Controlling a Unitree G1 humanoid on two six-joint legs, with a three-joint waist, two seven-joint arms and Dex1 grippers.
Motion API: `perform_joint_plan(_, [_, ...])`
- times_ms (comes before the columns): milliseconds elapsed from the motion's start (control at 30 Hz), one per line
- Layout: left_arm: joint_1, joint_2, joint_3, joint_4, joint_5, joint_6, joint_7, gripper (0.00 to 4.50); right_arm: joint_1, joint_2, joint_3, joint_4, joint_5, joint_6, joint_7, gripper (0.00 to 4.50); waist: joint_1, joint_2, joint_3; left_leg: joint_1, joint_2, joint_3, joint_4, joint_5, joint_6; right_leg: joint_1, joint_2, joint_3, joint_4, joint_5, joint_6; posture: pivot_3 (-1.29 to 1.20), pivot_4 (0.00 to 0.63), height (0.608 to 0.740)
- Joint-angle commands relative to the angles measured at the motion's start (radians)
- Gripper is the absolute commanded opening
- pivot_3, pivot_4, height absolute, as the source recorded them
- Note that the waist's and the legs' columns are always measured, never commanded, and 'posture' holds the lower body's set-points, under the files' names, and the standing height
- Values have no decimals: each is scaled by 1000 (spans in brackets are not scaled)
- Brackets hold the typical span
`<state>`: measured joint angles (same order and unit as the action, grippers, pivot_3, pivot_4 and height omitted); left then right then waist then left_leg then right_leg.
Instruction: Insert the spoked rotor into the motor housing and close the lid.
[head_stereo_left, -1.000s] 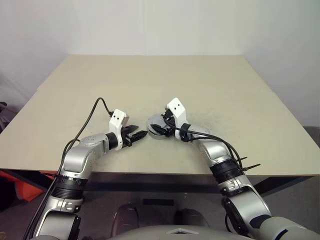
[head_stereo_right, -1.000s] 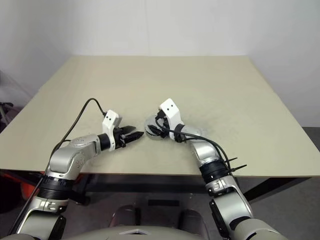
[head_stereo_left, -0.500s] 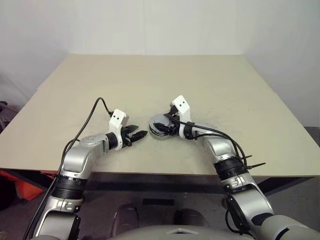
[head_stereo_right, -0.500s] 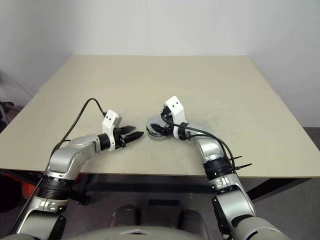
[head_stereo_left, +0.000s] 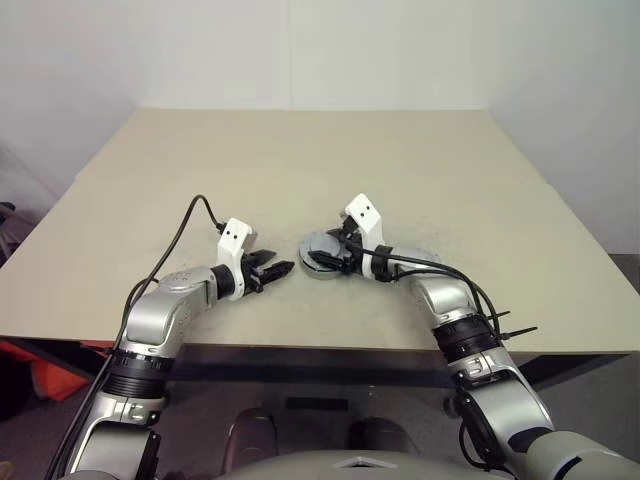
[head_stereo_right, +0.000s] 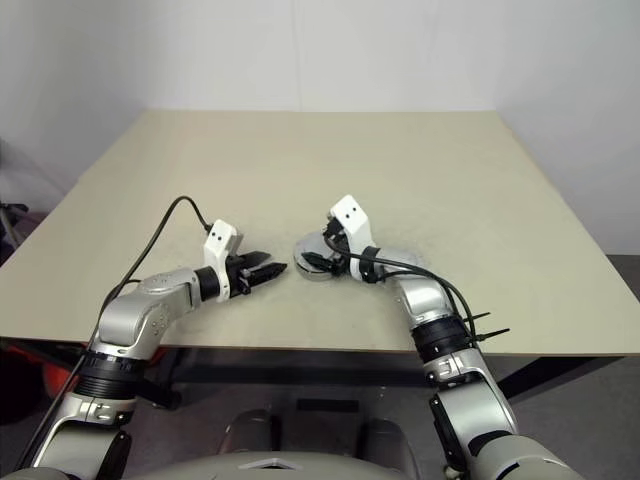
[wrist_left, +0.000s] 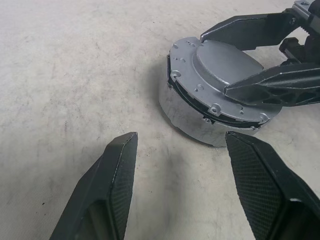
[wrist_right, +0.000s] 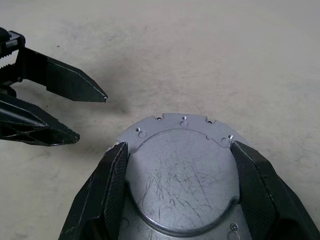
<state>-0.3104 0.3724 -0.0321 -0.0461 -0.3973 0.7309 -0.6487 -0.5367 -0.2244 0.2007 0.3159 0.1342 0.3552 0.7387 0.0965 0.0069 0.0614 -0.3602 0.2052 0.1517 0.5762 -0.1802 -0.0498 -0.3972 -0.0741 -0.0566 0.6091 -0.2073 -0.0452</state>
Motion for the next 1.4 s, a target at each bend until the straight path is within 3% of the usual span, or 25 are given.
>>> perform_joint_plan(33, [-15,9,15,-19,-6,-10,0,3000,-7,-2,0,10,-19,-26,-14,3124,0,0,0,0,0,0,0,0,0,0,0,0,0,0,0,0,0,740])
perform_joint_plan(1400, [0,13,18,-29,-10,-3,9,3000,-22,10,11,12,-27,-12,-2,3124,-2,0,0,9,0,0,0,-2,2,8,0,0,0,0,0,0,0,740])
